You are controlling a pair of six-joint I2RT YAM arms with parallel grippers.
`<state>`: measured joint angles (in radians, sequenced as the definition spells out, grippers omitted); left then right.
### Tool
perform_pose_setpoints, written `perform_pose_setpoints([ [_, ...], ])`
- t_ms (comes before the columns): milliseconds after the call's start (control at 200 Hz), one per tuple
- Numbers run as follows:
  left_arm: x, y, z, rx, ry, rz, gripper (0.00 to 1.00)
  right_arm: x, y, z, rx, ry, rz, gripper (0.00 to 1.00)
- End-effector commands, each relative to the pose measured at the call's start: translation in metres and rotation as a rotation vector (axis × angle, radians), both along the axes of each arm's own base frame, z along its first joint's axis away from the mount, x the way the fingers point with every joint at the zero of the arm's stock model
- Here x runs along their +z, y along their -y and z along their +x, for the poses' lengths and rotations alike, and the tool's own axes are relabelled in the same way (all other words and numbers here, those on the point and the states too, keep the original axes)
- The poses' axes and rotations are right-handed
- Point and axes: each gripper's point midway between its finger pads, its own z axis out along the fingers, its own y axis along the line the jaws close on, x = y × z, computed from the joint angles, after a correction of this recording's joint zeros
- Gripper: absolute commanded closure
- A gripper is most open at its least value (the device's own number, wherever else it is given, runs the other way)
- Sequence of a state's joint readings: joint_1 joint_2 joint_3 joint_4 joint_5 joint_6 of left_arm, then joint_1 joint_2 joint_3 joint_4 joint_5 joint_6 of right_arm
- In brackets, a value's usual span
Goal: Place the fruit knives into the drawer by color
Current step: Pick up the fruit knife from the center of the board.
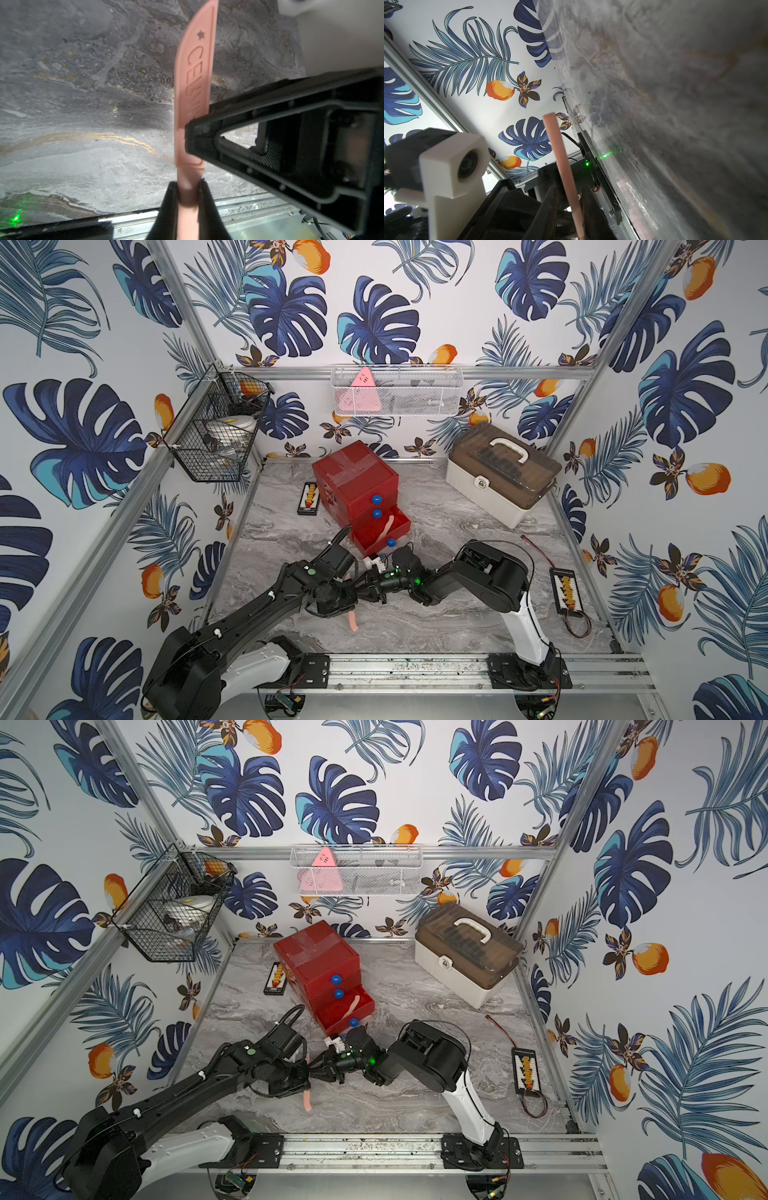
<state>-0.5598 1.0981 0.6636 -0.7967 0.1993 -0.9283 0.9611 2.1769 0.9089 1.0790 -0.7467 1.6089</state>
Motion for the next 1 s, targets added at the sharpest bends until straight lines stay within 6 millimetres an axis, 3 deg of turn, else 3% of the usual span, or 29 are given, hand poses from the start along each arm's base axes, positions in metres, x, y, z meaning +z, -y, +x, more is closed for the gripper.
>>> perform_pose_setpoints([
  [0,0.004,0.010,0.001,-0.006,0.005,-0.045,0.90,0.015,-0.004,-0.001,0.004,0.029,0.055,0.79],
  [115,0.004,0.014,-0.002,-0.017,0.002,-0.053,0.90,0.015,-0.005,-0.002,0.005,0.028,0.057,0.85],
  [260,0.006,0.018,-0.003,-0.031,0.006,-0.063,0.87,0.017,-0.004,-0.002,0.000,0.033,0.054,1.00],
  [460,0.008,0.021,-0.004,-0.044,0.014,-0.082,0.77,0.017,0.001,-0.004,-0.010,0.032,0.049,1.00],
  [535,0.009,0.021,-0.005,-0.049,0.017,-0.090,0.57,0.019,0.003,-0.004,-0.012,0.036,0.045,1.00],
  [650,0.011,0.023,-0.005,-0.067,0.023,-0.099,0.02,0.023,0.006,-0.005,-0.018,0.049,0.034,1.00],
  [806,0.022,0.026,0.000,-0.138,0.065,-0.099,0.01,0.024,0.013,-0.007,-0.024,0.066,-0.010,1.00],
  [841,0.027,0.028,0.002,-0.152,0.080,-0.103,0.01,0.034,0.015,-0.007,-0.027,0.081,-0.007,1.00],
  [991,0.051,0.033,0.013,-0.206,0.153,-0.110,0.01,0.032,0.027,-0.008,-0.038,0.092,-0.079,1.00],
])
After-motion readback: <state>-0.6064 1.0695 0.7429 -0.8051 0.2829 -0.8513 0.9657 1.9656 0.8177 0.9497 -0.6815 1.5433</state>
